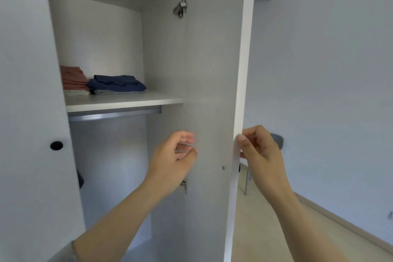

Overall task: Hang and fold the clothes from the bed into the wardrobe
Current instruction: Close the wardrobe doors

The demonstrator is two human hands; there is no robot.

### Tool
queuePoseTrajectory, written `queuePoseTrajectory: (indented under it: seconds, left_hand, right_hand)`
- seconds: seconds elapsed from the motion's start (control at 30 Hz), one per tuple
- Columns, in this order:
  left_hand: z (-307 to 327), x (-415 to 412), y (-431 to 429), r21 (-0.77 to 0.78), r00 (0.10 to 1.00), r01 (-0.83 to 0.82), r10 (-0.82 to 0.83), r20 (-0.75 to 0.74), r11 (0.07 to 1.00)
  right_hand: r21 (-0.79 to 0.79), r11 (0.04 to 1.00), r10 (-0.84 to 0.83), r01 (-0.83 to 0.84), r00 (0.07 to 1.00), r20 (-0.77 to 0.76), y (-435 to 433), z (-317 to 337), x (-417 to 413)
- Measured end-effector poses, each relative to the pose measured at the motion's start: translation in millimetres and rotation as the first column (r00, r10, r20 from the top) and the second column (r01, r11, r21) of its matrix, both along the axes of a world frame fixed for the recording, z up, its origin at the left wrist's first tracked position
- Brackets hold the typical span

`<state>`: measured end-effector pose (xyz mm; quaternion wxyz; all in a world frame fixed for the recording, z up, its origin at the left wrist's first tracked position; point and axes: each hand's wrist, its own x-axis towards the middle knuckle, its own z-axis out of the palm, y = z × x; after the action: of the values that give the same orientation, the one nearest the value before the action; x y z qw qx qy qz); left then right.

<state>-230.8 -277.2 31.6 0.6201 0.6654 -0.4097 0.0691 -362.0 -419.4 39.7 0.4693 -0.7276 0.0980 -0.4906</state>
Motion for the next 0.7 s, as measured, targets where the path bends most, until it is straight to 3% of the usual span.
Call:
queuePoseTrajectory:
  seconds: [0.4, 0.7]
  left_hand:
    - [-4, 53, 123, 0.032, 0.938, -0.343, 0.34, 0.074, 0.939]
    - [-2, 78, 192, 0.054, 0.826, -0.564, 0.562, 0.053, 0.824]
  right_hand:
    - [-0.137, 0.932, 0.336, -0.335, 0.942, -0.016, 81, -6, 89]
    - [-0.319, 0.871, 0.366, -0.373, 0.927, -0.086, 143, -1, 177]
